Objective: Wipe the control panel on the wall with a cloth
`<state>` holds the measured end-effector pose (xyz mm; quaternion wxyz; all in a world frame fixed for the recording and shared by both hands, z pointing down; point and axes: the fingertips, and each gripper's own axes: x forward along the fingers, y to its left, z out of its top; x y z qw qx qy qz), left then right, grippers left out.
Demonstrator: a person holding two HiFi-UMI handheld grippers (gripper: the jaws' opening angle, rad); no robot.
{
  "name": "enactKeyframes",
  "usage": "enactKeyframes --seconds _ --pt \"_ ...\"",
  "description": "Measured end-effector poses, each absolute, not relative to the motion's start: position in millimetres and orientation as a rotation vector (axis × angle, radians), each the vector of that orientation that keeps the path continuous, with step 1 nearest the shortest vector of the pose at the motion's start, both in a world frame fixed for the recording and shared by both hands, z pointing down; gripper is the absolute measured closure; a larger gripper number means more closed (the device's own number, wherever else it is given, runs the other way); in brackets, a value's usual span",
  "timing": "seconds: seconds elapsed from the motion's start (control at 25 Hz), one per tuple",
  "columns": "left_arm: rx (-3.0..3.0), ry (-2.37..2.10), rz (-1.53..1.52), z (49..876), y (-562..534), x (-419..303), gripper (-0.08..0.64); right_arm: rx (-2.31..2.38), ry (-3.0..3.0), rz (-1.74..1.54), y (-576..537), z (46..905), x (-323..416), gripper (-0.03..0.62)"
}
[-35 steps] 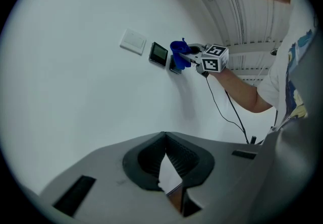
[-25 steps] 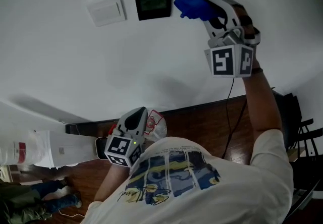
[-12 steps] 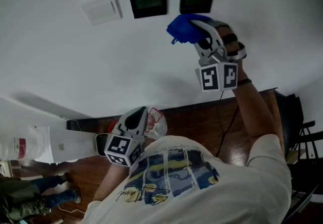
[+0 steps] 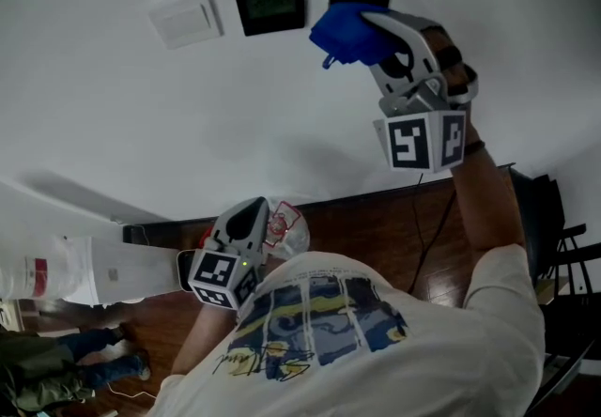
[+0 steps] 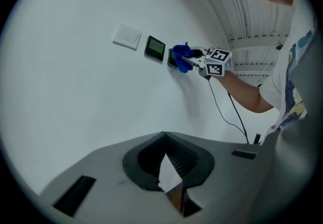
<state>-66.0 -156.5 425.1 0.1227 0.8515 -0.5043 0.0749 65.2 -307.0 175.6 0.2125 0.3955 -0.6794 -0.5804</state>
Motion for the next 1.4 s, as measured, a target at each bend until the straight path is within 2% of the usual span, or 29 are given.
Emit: enactKeyframes --seconds 0.32,1.08,1.2,1.4 --pt "2.492 -1.461 0.22 424 -157 -61 0.558 1.14 -1.798 -1.66 -328 136 70 0.505" --pt "2.495 -1.484 0.237 425 -151 -63 0.558 0.979 -1.861 -1.455 -346 276 68 0.503" --pt "2.491 -1.484 0.236 426 -151 -65 0.558 0.985 -1.862 -1.48 -337 259 69 0.505" --pt "2.489 -1.475 0.236 428 -154 -64 0.558 1.08 -1.863 -1.606 -308 183 70 0.505"
